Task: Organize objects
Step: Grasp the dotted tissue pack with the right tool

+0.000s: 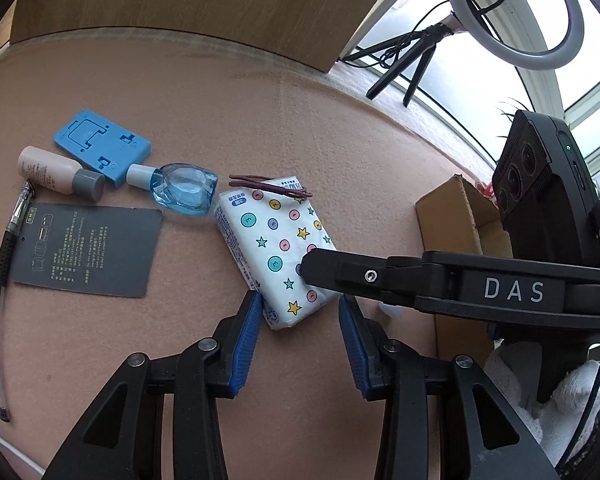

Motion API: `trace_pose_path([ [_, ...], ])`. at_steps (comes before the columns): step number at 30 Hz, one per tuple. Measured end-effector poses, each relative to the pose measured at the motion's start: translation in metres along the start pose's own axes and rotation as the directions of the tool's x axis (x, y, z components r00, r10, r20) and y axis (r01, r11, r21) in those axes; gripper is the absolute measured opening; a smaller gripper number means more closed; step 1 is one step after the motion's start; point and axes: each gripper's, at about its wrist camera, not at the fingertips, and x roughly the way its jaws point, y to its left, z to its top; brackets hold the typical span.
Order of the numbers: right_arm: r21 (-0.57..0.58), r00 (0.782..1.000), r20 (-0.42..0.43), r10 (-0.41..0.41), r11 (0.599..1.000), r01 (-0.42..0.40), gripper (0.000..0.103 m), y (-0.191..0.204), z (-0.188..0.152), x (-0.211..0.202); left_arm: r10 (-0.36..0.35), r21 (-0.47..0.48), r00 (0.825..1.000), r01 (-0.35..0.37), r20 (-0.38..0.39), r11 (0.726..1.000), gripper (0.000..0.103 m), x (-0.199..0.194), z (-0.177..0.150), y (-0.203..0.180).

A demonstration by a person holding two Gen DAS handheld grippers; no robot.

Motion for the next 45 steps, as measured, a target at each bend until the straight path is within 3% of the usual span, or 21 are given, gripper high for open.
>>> trace_pose_path([
  [2,-0.01,1.0,0.01,-0.014,1.0,0.014,0.034,0.001,-0.003,-0.002,-0.019,-0.04,1.0,0.019,-0.001,0.999,0.042,-0.002,-0.001,0.002],
  [15,-0.019,1.0,-0.009,-0.028,0.999,0.028,0.034,0.002,-0.052,-0.01,-0.006,0.051,0.998,0.009,-0.065,0.999,0.042,-0.02,-0.05,-0.008],
  [24,-0.001,0.999,-0.043,0.021,1.0,-0.021,0.034,0.0,-0.102,-0.014,0.038,0.164,0.991,-0.016,-0.127,0.986,0.047,-0.04,-0.091,-0.011],
  [27,-0.017,0.997,-0.066,0.038,0.999,-0.039,0.034,0.005,-0.116,-0.013,0.079,0.179,0.991,-0.059,-0.111,0.982,0.05,-0.045,-0.098,-0.009],
  [29,-0.045,0.999,-0.045,0.008,0.999,-0.01,0.034,0.009,-0.121,-0.017,0.113,0.183,0.99,-0.097,-0.079,0.978,0.059,-0.048,-0.098,-0.007],
  [31,-0.104,0.997,0.022,-0.076,0.991,0.078,0.034,0.016,-0.125,-0.025,0.122,0.171,0.991,-0.11,-0.057,0.979,0.065,-0.05,-0.095,-0.006],
  [36,-0.169,0.975,0.137,-0.175,0.966,0.197,0.046,0.025,-0.122,-0.036,0.164,0.227,0.986,-0.156,-0.017,0.961,0.068,-0.044,-0.089,-0.016],
  [41,-0.209,0.977,0.128,-0.17,0.958,0.195,0.048,0.032,-0.116,-0.029,0.13,0.212,0.991,-0.122,-0.025,0.97,0.067,-0.036,-0.084,-0.019],
  [45,-0.212,0.985,0.086,-0.15,0.963,0.165,0.049,0.032,-0.114,-0.019,0.096,0.204,0.995,-0.086,-0.04,0.975,0.057,-0.033,-0.083,-0.021],
])
